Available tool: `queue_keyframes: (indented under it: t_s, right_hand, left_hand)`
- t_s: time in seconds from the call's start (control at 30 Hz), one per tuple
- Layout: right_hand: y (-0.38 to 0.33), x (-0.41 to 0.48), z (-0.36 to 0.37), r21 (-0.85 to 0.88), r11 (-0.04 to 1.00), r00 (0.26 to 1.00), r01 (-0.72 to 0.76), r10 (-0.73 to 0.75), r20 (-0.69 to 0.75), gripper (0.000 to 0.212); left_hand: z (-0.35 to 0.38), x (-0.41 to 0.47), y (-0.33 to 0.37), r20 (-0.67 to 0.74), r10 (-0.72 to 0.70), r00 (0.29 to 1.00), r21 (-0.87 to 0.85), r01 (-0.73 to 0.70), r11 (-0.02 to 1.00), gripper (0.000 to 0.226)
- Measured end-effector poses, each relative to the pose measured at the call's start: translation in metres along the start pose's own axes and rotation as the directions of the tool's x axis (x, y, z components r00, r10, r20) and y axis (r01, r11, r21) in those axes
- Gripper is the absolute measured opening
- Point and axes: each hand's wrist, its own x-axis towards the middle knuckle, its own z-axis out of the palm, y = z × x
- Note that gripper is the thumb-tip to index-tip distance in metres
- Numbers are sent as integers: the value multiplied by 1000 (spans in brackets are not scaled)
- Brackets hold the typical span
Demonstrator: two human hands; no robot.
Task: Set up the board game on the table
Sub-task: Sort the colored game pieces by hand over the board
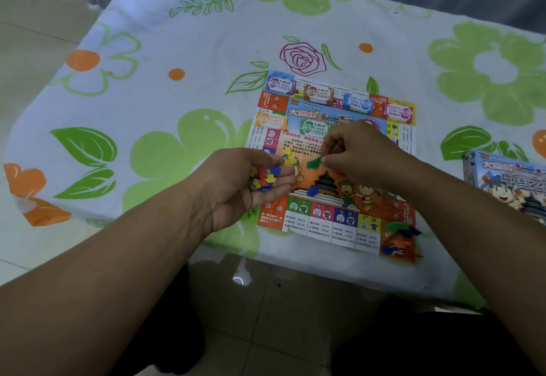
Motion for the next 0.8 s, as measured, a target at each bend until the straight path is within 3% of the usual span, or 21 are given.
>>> queue_keyframes:
  t_s: [0.27, 0.37, 0.57, 0.8]
  right_hand:
    - [3, 2, 1, -54, 998, 995, 23, -28, -92, 9]
    - [-7, -3, 0, 15, 991, 981, 130, -127, -146, 9]
    - [-32, -22, 9, 84, 921, 923, 380, -383, 23, 6]
    - [-31, -28, 20, 43, 877, 876, 478, -480, 54, 19]
  left_hand:
    - [-1, -3, 1, -8, 15, 1000, -4, -15, 1000, 25]
    - [1, -5, 1, 15, 19, 1000, -24, -18, 1000, 32]
    - [0, -3, 2, 76, 22, 997, -41, -19, 999, 40]
    - [2, -4, 1, 121, 56, 991, -17, -54, 998, 37]
